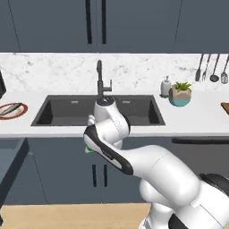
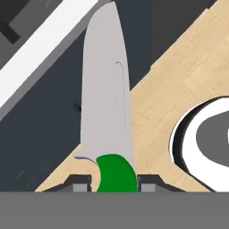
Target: Pick up the knife from the drawer and place it on the cutting board. Then place the meat from the plate to the cutting board.
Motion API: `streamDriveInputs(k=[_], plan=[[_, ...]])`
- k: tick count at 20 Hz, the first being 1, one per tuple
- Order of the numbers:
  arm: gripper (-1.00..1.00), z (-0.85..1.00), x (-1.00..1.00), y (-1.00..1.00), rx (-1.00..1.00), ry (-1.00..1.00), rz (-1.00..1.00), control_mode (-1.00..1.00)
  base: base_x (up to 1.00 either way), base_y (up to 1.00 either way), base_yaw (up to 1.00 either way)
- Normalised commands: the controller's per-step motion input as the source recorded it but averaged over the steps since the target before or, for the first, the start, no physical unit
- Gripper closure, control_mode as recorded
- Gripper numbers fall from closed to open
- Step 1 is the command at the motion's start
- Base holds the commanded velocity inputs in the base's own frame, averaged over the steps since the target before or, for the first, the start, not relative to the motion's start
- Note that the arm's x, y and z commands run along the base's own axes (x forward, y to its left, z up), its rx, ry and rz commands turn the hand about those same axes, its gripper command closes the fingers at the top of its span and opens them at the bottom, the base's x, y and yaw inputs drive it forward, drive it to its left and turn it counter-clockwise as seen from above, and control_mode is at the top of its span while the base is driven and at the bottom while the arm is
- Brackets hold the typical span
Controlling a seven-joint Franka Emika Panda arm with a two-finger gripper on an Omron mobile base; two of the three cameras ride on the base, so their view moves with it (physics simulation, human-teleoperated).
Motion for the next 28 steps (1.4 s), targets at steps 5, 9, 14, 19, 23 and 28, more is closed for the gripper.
streamDriveInputs(k=[5,9,14,19,23,28], plan=[[1.00,0.00,0.00,0.00,0.00,0.00,0.00,1.00,-0.05,-0.55,-0.43],[1.00,0.00,0.00,0.00,0.00,0.00,0.00,1.00,0.27,-0.65,-0.30],[1.00,0.00,0.00,0.00,0.00,0.00,0.00,1.00,0.52,-0.75,-0.23],[1.00,0.00,0.00,0.00,0.00,0.00,0.00,1.00,0.69,-0.75,-0.16],[1.00,0.00,0.00,0.00,0.00,0.00,0.00,1.00,0.66,-0.72,-0.12],[1.00,0.00,0.00,0.00,0.00,0.00,0.00,1.00,0.49,-0.65,-0.11]])
